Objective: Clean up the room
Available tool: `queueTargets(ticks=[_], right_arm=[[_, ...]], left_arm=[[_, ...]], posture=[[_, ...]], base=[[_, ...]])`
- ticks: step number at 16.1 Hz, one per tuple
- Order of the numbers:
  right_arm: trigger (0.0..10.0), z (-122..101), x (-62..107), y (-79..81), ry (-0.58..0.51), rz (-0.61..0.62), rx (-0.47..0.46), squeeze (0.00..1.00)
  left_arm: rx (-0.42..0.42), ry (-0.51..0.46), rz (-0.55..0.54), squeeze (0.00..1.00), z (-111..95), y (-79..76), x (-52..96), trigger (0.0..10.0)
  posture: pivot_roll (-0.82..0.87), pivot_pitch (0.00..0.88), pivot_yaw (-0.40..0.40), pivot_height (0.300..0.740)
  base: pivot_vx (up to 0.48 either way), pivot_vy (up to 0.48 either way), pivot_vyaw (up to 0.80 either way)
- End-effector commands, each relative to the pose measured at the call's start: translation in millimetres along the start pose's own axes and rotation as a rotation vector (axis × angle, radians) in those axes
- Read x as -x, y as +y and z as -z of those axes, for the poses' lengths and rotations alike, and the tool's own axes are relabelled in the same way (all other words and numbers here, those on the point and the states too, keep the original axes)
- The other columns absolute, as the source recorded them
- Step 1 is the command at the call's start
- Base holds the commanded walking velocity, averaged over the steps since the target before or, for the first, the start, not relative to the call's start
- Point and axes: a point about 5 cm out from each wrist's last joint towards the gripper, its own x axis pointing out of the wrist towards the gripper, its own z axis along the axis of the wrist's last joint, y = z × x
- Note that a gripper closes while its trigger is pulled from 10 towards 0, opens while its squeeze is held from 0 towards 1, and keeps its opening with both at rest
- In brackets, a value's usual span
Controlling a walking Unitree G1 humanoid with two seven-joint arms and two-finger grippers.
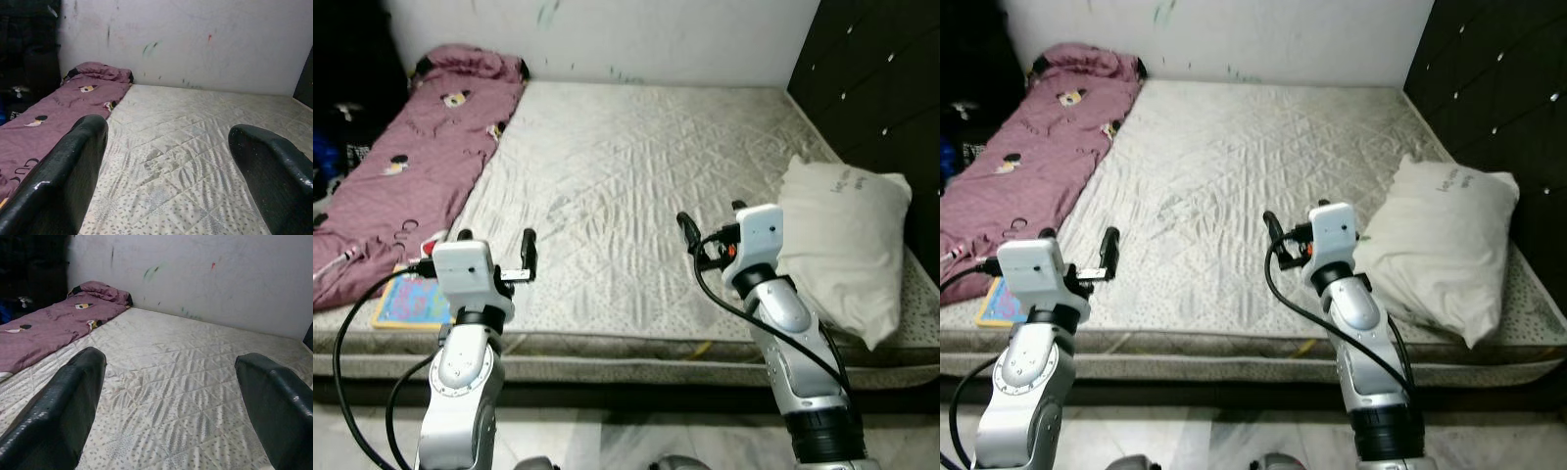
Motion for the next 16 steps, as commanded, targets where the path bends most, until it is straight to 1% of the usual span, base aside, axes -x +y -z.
queueTargets(ticks=[1,3,5,7,9,11,16], right_arm=[[10.0,-4.4,-2.5,1.4,-0.014,-0.006,-0.005,0.00],[10.0,-4.9,-3.7,1.8,-0.015,-0.012,-0.009,0.00],[10.0,-5.2,-4.7,2.3,-0.017,-0.017,-0.009,0.00],[10.0,-5.4,-5.0,2.3,-0.018,-0.017,-0.009,0.00],[10.0,-5.3,-5.4,2.2,-0.017,-0.015,-0.008,0.00],[10.0,-5.3,-5.7,2.1,-0.014,-0.015,-0.008,0.00],[10.0,-5.1,-5.1,2.0,-0.015,-0.014,0.008,0.00]], left_arm=[[-0.008,-0.012,-0.010,0.00,-2.8,3.9,-0.2,10.0],[-0.012,-0.015,-0.008,0.00,-2.3,4.0,-0.3,10.0],[-0.013,-0.015,-0.009,0.00,-2.1,4.0,-0.7,10.0],[-0.013,-0.016,-0.010,0.00,-2.2,4.1,-0.8,10.0],[-0.012,-0.019,-0.015,0.00,-2.3,4.5,-1.1,10.0],[-0.013,-0.013,-0.026,0.00,-1.7,5.1,-1.1,10.0],[-0.014,-0.010,-0.025,0.00,-1.6,4.9,-1.3,10.0]], posture=[[-0.08,0.000,-0.042,0.740],[-0.08,0.000,-0.045,0.740],[-0.08,0.000,-0.046,0.740],[-0.08,0.000,-0.046,0.740],[-0.08,0.000,-0.045,0.740],[-0.08,0.000,-0.045,0.740],[-0.08,0.000,-0.045,0.740]], base=[[0.000,0.000,0.00],[0.000,0.000,-0.23],[0.000,0.000,-0.72],[0.000,0.000,-0.43],[0.000,0.000,0.00],[0.000,0.000,-0.67],[0.000,0.000,0.00]])
